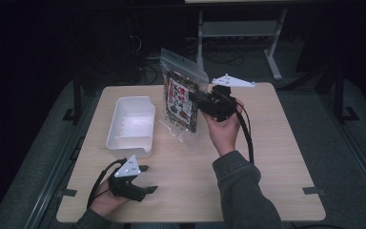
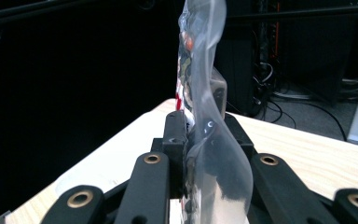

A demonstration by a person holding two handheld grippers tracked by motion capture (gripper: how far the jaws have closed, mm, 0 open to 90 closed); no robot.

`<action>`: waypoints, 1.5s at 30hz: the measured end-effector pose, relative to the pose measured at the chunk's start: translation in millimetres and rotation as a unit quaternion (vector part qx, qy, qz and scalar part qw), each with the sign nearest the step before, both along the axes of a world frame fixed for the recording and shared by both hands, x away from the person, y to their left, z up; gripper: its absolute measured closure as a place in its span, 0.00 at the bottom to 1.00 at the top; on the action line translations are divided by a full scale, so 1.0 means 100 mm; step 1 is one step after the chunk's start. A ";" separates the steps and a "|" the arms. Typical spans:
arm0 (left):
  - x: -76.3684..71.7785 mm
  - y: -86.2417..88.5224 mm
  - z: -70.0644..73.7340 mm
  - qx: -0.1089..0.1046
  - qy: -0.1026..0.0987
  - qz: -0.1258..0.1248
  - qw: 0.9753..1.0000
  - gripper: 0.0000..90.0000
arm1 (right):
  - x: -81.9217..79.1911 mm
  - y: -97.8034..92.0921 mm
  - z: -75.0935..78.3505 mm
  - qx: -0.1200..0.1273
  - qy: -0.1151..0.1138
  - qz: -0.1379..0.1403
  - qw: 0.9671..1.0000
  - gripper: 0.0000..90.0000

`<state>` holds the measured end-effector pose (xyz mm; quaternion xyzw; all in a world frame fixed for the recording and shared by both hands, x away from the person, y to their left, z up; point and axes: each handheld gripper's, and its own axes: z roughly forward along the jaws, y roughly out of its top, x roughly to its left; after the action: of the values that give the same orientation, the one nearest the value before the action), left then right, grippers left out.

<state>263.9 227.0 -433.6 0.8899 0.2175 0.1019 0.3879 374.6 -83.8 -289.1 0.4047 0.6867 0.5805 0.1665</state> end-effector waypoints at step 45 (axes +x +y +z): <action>0.14 0.23 -0.02 -0.009 0.010 0.020 1.000 0.25 | 0.59 1.58 -0.28 -0.007 -0.070 0.007 0.998 0.83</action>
<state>277.5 249.9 -435.8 0.8831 0.2398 0.0985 0.3912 433.6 73.8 -317.5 0.3575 0.6804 0.6032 0.2130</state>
